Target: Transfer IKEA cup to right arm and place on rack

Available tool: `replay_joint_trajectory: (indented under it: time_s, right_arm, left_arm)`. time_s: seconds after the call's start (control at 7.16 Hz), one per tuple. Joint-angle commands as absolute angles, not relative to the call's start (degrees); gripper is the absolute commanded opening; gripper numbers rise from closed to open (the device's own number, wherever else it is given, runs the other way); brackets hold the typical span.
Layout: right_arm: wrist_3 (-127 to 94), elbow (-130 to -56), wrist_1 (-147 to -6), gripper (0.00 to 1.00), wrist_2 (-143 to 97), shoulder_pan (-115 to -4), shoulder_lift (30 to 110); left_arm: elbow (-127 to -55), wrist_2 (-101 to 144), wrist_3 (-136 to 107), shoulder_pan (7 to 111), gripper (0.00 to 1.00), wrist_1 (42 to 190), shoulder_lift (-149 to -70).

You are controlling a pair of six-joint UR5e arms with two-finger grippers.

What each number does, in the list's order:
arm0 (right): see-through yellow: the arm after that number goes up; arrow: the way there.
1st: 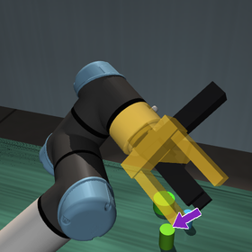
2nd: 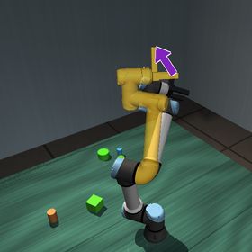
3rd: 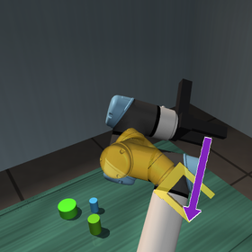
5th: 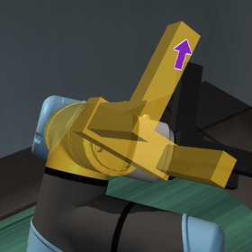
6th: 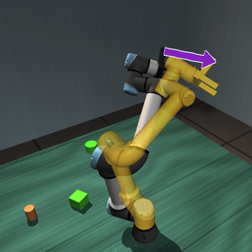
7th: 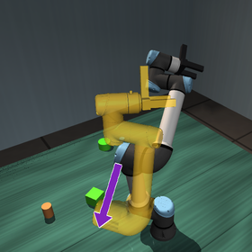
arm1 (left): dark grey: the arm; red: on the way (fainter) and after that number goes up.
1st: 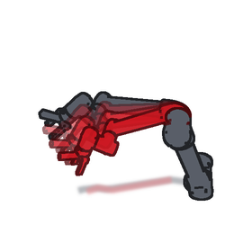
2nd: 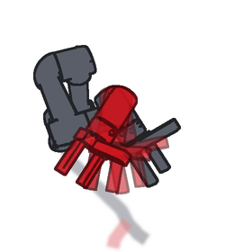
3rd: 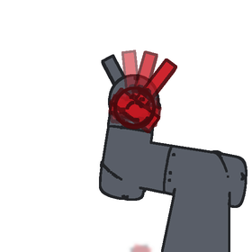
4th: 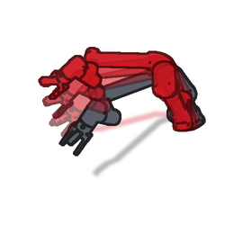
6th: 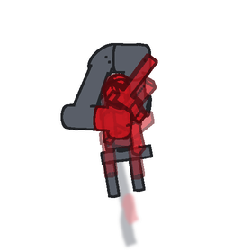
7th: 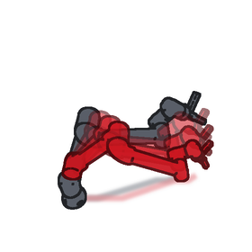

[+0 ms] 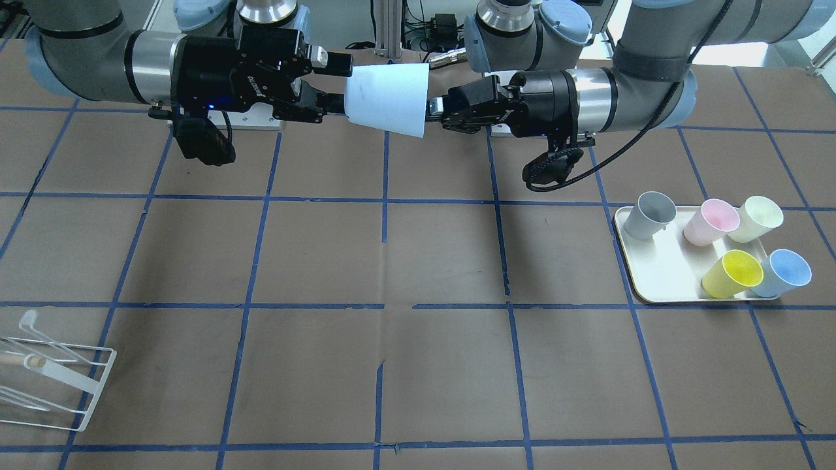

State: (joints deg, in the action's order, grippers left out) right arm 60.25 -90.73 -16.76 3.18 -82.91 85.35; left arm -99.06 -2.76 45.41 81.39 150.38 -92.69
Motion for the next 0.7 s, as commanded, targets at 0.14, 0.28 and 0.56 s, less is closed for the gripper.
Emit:
replay_joint_trajectory:
  time_s: [0.14, 0.28, 0.56]
  right_arm:
    - [60.3, -90.4, -16.9, 0.86, 1.0, -84.1, 85.3]
    - [60.2, -90.4, -16.9, 0.86, 0.9, -84.1, 85.3]
    - [60.5, -90.4, -17.3, 0.84, 0.9, -84.1, 84.7]
  left_arm:
    - [-99.1, -2.8, 45.4, 81.4, 0.00, 150.3, -92.6]
    - [-99.0, -2.8, 45.4, 81.5, 0.00, 150.3, -92.6]
    - [-99.0, -2.8, 45.4, 81.4, 0.00, 150.3, -92.3]
